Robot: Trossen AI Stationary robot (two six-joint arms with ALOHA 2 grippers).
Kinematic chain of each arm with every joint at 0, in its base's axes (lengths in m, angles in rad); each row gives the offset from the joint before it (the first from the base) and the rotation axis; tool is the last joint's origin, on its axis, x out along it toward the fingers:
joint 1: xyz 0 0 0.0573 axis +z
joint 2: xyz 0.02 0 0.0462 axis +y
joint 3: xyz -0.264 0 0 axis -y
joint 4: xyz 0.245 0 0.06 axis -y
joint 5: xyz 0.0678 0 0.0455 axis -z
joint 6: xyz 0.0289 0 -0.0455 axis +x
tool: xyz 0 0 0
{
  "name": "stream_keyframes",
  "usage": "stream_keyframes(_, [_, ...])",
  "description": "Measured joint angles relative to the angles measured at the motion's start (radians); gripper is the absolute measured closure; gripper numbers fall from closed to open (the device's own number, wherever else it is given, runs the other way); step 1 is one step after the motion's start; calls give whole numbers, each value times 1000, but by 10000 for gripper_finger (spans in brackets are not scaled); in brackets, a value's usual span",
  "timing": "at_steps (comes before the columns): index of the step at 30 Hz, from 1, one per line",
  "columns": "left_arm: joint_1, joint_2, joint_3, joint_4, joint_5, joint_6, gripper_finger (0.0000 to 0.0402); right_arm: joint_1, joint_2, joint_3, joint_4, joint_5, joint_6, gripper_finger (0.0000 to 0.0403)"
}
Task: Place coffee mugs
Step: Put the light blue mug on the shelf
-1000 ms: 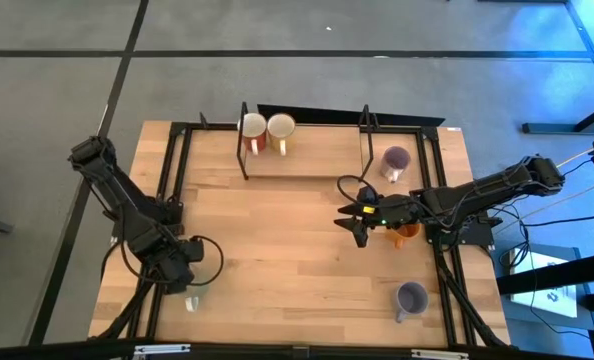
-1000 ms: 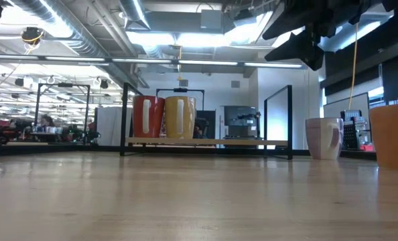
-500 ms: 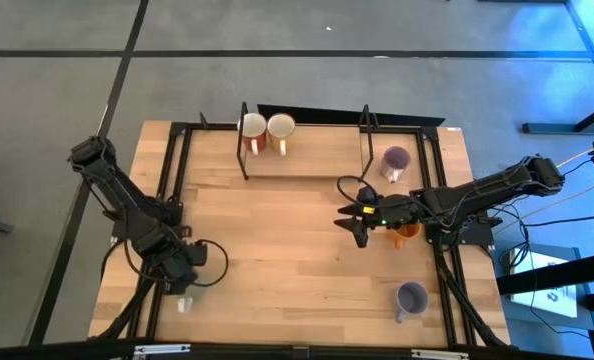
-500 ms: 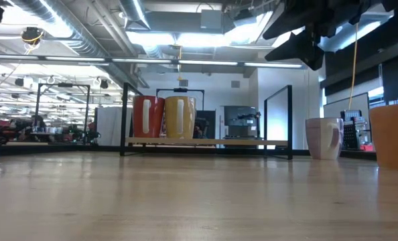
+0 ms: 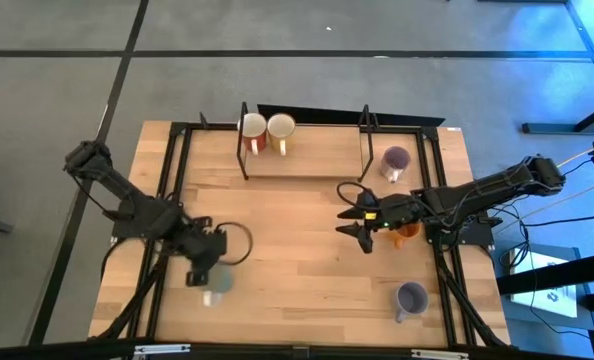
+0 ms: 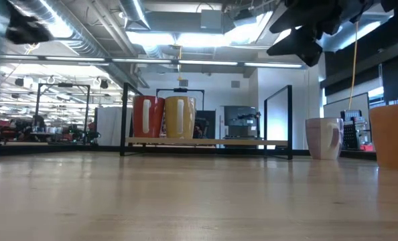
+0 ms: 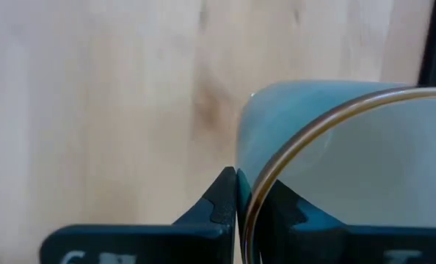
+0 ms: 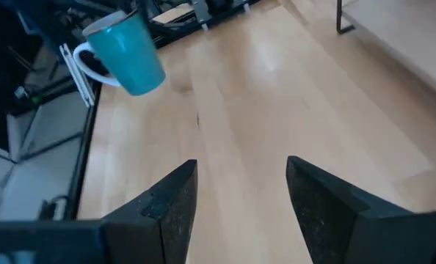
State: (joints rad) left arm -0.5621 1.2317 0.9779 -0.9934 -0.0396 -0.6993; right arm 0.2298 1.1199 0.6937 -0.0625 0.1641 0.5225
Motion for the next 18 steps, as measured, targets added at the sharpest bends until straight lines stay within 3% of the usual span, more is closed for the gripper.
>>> stream_keyframes(9, [243, 212, 187, -7, 6, 209, 382, -1, -98, 0, -87, 0, -115, 205])
stream_keyframes(18, [388, 457, 425, -7, 9, 363, 382, -1, -119, 1, -145, 8, -143, 205])
